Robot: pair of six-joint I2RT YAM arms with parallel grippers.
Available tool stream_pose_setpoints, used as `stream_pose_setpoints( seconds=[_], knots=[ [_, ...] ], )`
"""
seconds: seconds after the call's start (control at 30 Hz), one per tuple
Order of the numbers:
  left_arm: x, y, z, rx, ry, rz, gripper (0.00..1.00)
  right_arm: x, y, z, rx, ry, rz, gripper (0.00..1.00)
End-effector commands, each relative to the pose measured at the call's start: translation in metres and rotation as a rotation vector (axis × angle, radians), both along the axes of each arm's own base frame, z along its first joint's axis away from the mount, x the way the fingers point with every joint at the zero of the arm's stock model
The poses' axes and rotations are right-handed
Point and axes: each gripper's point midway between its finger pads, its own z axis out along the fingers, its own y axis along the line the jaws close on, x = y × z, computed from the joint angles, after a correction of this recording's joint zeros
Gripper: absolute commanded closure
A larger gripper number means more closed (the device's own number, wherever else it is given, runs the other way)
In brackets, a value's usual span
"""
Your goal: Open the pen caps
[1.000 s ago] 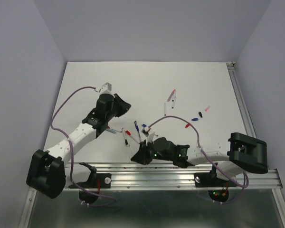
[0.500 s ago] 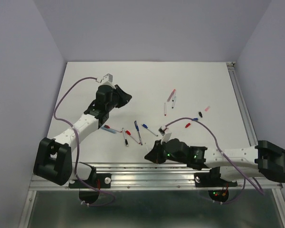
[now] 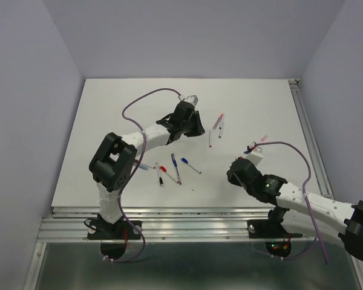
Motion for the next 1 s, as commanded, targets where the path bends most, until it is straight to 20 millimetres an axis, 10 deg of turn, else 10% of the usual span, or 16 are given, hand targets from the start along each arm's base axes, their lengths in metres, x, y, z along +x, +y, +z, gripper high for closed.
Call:
stream_pose_setpoints(
  seconds=[0.0,0.47,0.97],
  knots=[
    [0.007,-0.012,-0.004,0.07,0.001,-0.035,1.0,0.021,-0.025,0.012,-0.052,-0.043,-0.117,0.99],
    [-0.036,-0.094,-0.008,0.051,0.007,-0.213,1.0,0.062,-0.069,0.016,-0.051,-0.044,-0.253,0.99],
    [-0.05,-0.171,-0.045,0.099,0.05,-0.307,0.95,0.027,-0.102,0.044,0.025,-0.098,-0.375,0.96]
  ],
)
